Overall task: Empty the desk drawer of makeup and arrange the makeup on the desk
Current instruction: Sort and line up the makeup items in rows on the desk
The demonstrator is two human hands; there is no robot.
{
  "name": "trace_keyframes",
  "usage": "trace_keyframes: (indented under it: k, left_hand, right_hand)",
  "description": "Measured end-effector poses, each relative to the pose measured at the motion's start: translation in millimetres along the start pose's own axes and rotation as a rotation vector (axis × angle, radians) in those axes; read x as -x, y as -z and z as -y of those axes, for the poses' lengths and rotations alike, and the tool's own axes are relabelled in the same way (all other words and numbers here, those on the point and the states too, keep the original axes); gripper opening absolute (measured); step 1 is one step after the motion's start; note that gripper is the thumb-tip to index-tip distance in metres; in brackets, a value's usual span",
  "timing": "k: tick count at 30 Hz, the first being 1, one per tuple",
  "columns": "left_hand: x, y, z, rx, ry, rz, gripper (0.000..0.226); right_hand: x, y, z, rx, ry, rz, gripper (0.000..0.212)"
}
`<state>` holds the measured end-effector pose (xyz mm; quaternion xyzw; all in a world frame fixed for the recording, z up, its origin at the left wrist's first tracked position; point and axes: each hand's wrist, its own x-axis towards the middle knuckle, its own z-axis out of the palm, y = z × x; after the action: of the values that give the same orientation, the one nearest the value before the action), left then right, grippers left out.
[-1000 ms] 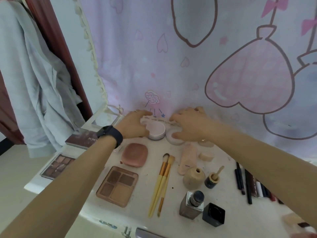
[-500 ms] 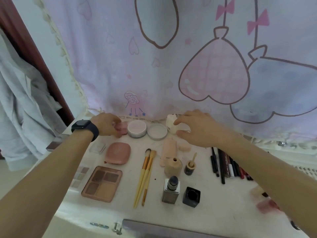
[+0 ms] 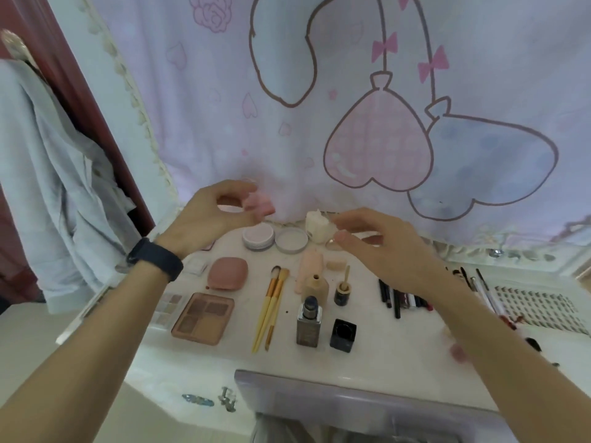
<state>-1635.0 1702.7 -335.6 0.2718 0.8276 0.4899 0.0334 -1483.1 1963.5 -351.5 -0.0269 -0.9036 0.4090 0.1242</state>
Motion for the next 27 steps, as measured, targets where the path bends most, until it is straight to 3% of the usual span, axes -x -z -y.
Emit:
trace_keyframes:
  k: [5,8,10,14,18,20,24,27]
  left_hand:
    - [57.1,-49.2,-61.5,0.035,-0.159,0.125,0.063]
    - [84.4,-81.2,-80.0,0.001,-0.227,0.169,0.065]
    - [100.6,-101.0,-86.8,-0.003,-0.24,0.195,0.066]
    - [127.1,-138.3,-86.4,0.049,-0.264,0.193,0.065]
    - [145.4,-173.4,-73.9,0.189,-0.143,0.201,0.063]
    - [153.1,-190.9,-66.5,0.271,-0.086,0.197,0.059]
    - [164.4,-217.6,-52.1,0.436,0.031,0.167,0.058]
    - [171.0,-232.2,-42.6,0.478,0.1,0.129,0.058]
  right_hand:
    - [54.8,-1.3,11.3,-0.34,-0.063,-0.078,0.015]
    - [86.8,1.6,5.3,-0.573,-0.15,-0.089,0.032]
    - [106.5,4.4,-4.7,-0.715,-0.197,-0.097,0.042]
    - [139.0,5.4,-28.7,-0.945,-0.285,-0.11,0.044]
    - [163.2,-2.0,-50.8,-1.185,-0.375,-0.058,0.034]
    - [173.3,-7.1,-61.7,-1.185,-0.382,-0.042,0.035]
    - [188.1,-16.1,-81.6,-0.823,-0.312,-0.107,0.042]
    - [196.2,-17.9,-92.7,-0.726,-0.207,-0.078,0.044]
